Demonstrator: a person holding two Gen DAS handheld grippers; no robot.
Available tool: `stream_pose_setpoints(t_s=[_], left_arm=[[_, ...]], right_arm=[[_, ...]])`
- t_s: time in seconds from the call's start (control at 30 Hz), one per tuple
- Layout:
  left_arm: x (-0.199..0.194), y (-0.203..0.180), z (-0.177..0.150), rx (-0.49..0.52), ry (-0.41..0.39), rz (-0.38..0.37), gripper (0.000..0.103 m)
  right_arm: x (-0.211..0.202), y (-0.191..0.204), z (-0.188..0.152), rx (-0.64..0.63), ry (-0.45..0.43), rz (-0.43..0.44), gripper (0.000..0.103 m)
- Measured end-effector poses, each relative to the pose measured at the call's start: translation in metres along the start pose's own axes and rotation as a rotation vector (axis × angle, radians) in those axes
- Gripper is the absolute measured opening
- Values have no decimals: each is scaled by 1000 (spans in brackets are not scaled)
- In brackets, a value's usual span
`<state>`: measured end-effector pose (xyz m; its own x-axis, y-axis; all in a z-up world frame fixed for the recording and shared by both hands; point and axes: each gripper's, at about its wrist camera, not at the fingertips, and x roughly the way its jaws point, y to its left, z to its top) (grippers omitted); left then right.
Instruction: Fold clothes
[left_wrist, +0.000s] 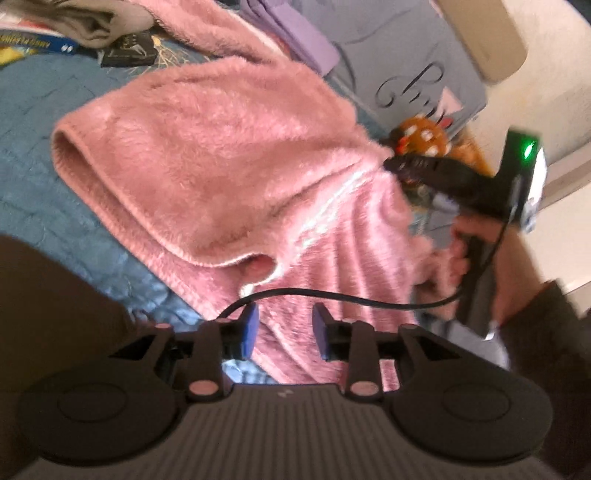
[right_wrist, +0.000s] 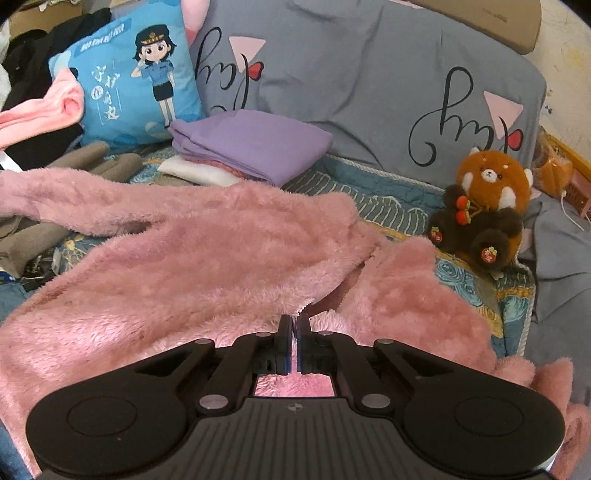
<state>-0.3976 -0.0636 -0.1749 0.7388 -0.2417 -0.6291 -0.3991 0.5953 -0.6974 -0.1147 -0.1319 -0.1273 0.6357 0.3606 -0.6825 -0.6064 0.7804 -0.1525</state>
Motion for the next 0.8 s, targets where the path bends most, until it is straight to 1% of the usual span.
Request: stream_pose_setpoints(t_s=[0.03,0.07,0.13,0.17,0.23,0.27,0.3,0.37,0.4,0.47,0.53,0.6,0.63,0.7,0.73,0.8], left_arm=[[-7,5,2,-25,-12,-29,38],[-14,9,6,-54,-26,-80,47],[-22,15,12,-65,-47,-119,50],[-25,18,15,-70,-57,-137,54],[-25,20,22,-54,-51,-120,62],[-24,21,25,-45,-48,-110,64],[-23,22,28,-37,-44,-100,64],[-12,15,31,41,-29,-10,64],[-8,12,31,55,-27,9,64],[1,8,33,61,-24,9,64],[17,0,36,105,-1,32,62],[34,-6,35,120,34,52,53],[41,-6,37,101,54,40,45],[49,-4,40,71,64,44,44],[52,-3,41,71,66,57,42],[56,-6,43,77,69,61,42]], right_arm=[[-1,-1,-1,3,-3,4,3],[-2,-2,-1,7,-4,7,3],[-3,-4,-2,12,-5,11,3],[-4,-5,-3,14,-4,13,3],[-4,-6,-4,19,-3,16,3],[-4,-6,-5,20,-4,16,3],[-5,-6,-6,21,-4,17,3],[-6,-6,-6,23,-8,18,3],[-7,-6,-7,22,-9,19,3],[-9,-6,-7,19,-10,20,3],[-10,-8,-8,22,-10,22,3],[-12,-9,-9,26,-12,26,3],[-13,-9,-10,27,-12,27,3],[-14,-10,-11,28,-13,30,3],[-14,-10,-11,27,-13,31,3],[-14,-10,-12,31,-11,33,3]])
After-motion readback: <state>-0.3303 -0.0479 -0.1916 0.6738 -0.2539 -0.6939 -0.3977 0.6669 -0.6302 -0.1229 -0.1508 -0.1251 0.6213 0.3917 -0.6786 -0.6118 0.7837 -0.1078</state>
